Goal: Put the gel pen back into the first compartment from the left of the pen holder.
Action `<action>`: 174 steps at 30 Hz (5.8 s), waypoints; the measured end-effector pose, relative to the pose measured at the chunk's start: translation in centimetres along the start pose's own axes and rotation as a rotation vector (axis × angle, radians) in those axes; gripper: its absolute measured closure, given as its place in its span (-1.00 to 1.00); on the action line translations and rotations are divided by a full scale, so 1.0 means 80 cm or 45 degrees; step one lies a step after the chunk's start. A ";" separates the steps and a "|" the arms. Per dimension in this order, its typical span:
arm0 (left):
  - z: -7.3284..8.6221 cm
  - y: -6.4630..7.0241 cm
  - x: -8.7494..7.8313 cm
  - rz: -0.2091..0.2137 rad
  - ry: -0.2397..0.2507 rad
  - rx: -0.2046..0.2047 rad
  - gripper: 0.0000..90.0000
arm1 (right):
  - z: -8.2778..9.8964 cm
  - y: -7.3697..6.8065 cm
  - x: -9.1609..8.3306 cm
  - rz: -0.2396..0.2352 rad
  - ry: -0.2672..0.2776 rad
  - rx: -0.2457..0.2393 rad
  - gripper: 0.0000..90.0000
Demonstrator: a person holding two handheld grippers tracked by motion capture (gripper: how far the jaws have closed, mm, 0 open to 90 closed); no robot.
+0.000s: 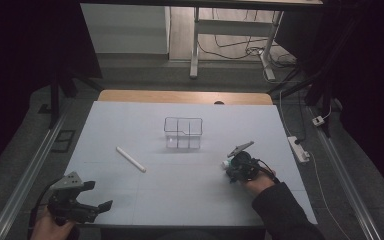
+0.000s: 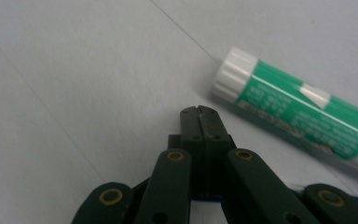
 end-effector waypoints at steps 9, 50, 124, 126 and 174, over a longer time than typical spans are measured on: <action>0.000 0.000 0.000 0.000 0.000 0.000 -0.92 | 0.036 0.004 -0.014 -0.036 -0.040 0.035 0.98; -0.001 -0.001 0.001 0.002 -0.003 -0.015 -0.93 | 0.115 0.079 -0.085 0.106 0.030 0.340 -0.14; -0.001 -0.001 0.001 0.007 -0.003 -0.011 -0.91 | -0.036 0.065 -0.128 0.025 0.446 0.235 0.79; -0.001 -0.001 0.001 0.009 -0.002 -0.012 -0.91 | -0.047 0.060 -0.126 0.014 0.457 0.219 0.79; 0.000 0.001 0.001 0.027 -0.002 0.015 -0.93 | -0.293 -0.034 -0.087 -0.154 0.769 -0.068 0.79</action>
Point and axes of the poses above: each handheld gripper's, and its own axes: x roughly forward along the jaws, z roughly out of its underside, y roughly to its right, the point moved 9 cm from there along x, roughly forward along the jaws, and after that the axes turned 7 degrees about -y, right-handed, at the moved point
